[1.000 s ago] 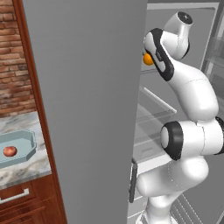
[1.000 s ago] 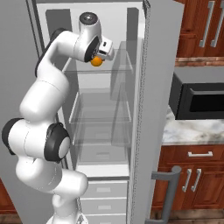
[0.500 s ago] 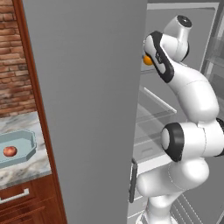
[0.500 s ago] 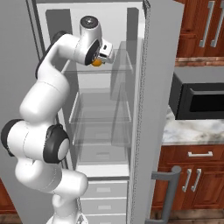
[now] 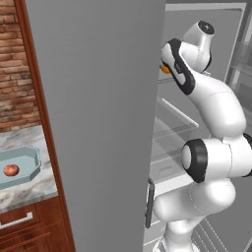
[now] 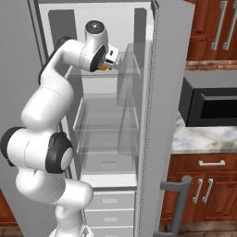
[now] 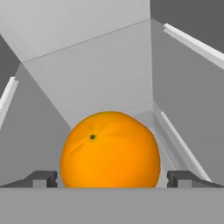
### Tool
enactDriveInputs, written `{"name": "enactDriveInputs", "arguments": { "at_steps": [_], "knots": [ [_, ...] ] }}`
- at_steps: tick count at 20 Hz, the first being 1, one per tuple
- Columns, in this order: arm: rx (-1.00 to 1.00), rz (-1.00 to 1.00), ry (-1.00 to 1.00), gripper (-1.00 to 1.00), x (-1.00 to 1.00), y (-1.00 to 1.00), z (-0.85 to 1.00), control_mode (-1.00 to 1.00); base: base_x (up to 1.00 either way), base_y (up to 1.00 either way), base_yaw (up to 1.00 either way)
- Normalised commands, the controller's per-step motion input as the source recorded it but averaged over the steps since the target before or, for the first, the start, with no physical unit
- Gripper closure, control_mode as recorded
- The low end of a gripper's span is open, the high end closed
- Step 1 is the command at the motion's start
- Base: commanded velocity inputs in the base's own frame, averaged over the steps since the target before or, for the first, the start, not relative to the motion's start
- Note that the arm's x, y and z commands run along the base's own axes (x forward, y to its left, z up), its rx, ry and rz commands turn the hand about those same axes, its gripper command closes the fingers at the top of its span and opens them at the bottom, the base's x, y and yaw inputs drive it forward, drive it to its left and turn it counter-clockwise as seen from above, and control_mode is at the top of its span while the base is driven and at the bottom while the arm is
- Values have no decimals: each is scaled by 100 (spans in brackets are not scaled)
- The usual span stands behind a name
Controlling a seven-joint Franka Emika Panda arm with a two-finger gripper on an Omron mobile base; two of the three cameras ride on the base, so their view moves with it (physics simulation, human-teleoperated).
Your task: Pick the orange and peach from the fridge and place them inside the tupperware on the counter.
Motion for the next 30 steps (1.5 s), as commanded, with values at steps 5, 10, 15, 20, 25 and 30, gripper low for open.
{"name": "enactDriveInputs", "arguments": {
  "at_steps": [5, 10, 15, 20, 25, 30],
  "knots": [
    [0, 0, 0, 100, 11, 1, -7, -100, 0, 0, 0],
    [0, 0, 0, 100, 18, 2, -7, -100, 0, 0, 0],
    [0, 0, 0, 100, 8, 0, -4, -100, 0, 0, 0],
    [2, 0, 0, 100, -37, 0, 0, -100, 0, 0, 0],
    [18, 0, 0, 100, -81, -9, 5, -100, 0, 0, 0],
    [9, 0, 0, 100, -92, -11, 18, -100, 0, 0, 0]
  ]
}}
